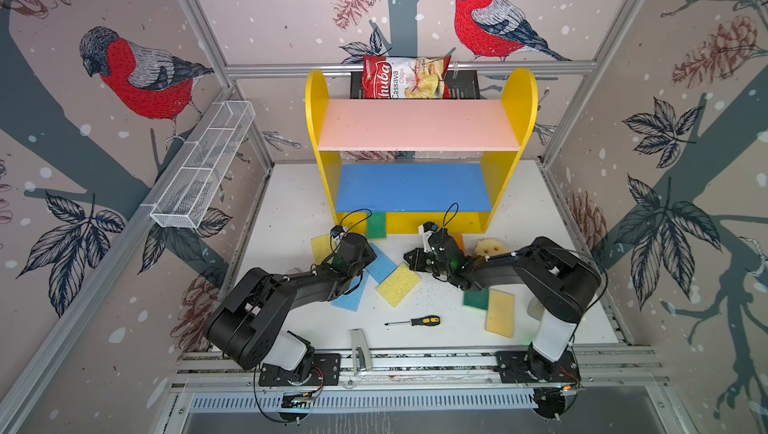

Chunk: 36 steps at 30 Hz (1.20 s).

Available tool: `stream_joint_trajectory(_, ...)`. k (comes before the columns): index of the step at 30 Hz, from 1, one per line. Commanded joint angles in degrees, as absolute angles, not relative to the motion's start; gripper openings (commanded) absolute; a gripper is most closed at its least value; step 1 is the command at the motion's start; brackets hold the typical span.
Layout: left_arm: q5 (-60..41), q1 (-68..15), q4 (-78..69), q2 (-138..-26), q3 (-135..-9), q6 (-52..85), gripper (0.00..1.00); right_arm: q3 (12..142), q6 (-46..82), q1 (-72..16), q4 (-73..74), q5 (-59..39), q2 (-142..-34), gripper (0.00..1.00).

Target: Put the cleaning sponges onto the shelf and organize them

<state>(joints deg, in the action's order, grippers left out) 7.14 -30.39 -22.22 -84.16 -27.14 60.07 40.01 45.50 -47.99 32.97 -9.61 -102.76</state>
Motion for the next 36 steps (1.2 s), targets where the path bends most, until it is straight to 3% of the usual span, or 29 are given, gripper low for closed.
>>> stream_joint_trajectory(1, 5.7, -30.2, -20.7, -85.3, -27.9, 58.7, 0.00, 39.5, 45.8, -47.9, 35.0, -9.3, -101.9, 0.00)
stream_joint_trajectory(6, 0.6, -30.3, -20.6, -87.1, -27.3, 59.6, 0.00, 39.7, 44.4, -47.3, 32.3, -7.3, -100.4, 0.00)
stream_joint_trajectory(21, -1.4, -32.9, -16.6, -85.1, -29.0, 59.8, 0.00, 40.0, 40.9, -43.3, 27.1, -3.6, -95.1, 0.00)
stream_joint_trajectory(36, -2.0, -27.3, -18.5, -84.3, -30.4, 59.3, 0.00, 38.3, 42.3, -43.1, 28.7, -4.8, -95.5, 0.00)
